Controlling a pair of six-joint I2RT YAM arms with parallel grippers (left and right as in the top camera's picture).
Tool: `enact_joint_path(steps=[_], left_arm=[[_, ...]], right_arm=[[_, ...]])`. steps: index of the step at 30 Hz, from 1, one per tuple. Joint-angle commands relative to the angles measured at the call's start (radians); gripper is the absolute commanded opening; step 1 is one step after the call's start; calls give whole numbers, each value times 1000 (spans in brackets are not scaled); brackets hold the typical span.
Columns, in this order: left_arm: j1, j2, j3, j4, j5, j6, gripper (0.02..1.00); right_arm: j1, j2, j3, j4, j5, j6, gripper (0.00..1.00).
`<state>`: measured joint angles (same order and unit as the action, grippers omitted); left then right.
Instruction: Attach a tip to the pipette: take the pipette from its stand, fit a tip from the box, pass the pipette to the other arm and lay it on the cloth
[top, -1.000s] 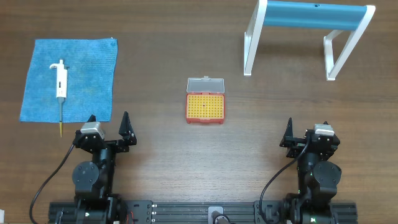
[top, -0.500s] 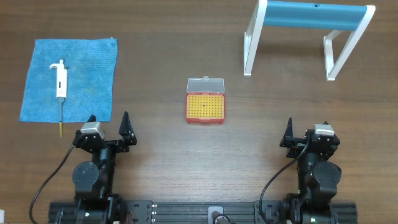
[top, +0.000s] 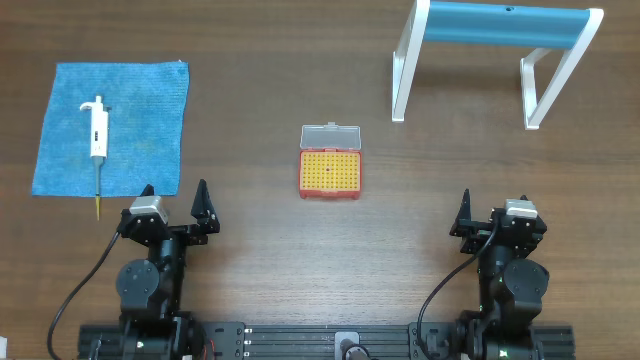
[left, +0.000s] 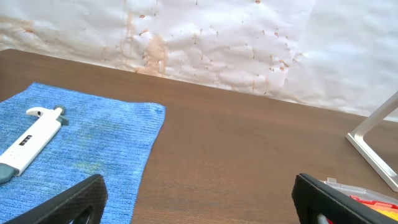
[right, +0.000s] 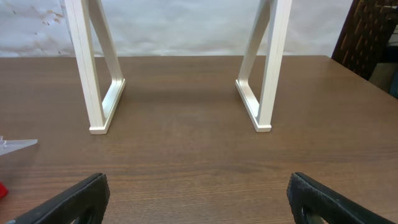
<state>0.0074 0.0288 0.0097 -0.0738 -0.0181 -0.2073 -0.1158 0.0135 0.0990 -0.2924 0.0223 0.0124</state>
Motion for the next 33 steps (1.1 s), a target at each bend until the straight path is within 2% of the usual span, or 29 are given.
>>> enact_joint_path(steps=[1, 11, 14, 21, 23, 33], left_arm=[[-1, -8, -4, -5, 3, 2, 961], [-1, -8, -4, -5, 3, 2, 963], [-1, -8, -4, -5, -8, 63, 961], [-1, -8, -4, -4, -8, 63, 961], [-1, -8, -4, -1, -24, 111, 961], [-1, -8, -4, -1, -30, 111, 961]], right_arm=[[0, -13, -11, 2, -15, -10, 925], [0, -13, -11, 2, -15, -10, 925], [0, -12, -11, 2, -15, -10, 925], [0, -13, -11, 2, -15, -10, 925], [0, -13, -11, 2, -14, -10, 925], [0, -12, -11, 2, -15, -10, 925]])
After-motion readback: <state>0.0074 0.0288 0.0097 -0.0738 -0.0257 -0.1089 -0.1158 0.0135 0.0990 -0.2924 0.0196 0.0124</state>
